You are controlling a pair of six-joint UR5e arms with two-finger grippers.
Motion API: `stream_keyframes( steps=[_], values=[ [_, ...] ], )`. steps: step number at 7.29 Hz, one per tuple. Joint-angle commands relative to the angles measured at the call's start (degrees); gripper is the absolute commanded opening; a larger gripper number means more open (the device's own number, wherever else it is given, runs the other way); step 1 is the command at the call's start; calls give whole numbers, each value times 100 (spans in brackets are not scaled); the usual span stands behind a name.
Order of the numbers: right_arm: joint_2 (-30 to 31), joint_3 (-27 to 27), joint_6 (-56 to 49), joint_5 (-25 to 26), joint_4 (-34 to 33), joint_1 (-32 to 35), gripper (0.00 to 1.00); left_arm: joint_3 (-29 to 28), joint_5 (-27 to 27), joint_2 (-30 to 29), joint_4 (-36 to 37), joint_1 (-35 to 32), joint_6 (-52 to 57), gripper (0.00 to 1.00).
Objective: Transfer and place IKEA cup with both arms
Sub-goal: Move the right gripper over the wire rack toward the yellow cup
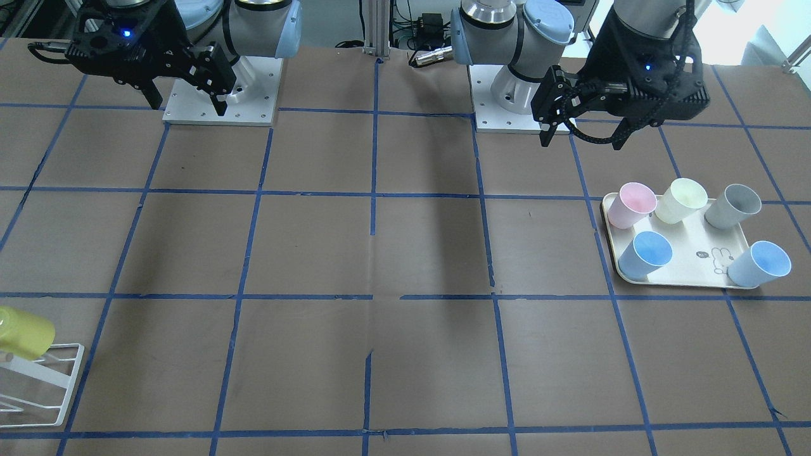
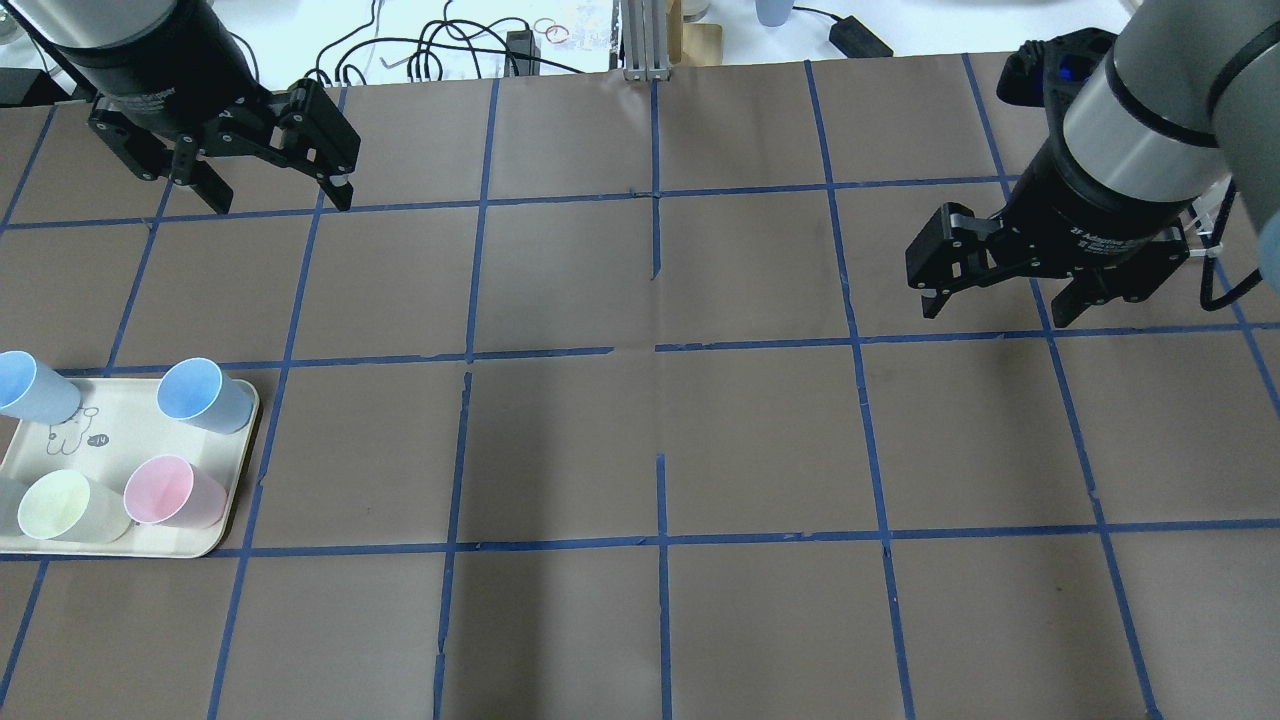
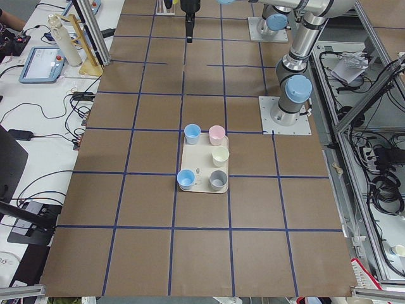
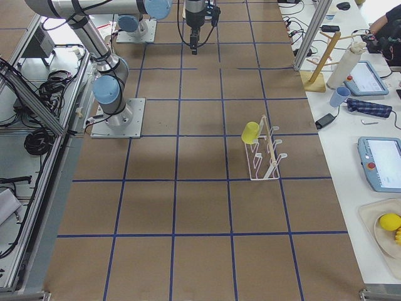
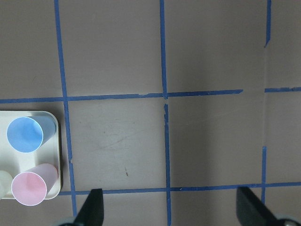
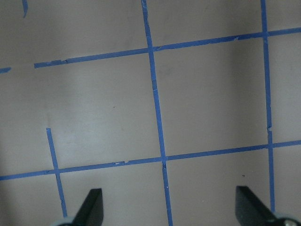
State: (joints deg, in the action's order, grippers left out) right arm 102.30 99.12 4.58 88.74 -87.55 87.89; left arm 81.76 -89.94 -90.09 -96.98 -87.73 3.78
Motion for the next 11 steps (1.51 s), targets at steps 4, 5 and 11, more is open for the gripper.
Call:
stream_keyframes(
  steps=[4,5,11],
  values=[
    [27,11,-79,20,44,8,100,-2,-6,0,4,2,9,100],
    [27,11,-89,20,45,8,100,-2,-6,-9,4,2,18,100],
    [-60,20,-115,38,-52,-315,100,6,-6,-9,4,2,44,100]
  ],
)
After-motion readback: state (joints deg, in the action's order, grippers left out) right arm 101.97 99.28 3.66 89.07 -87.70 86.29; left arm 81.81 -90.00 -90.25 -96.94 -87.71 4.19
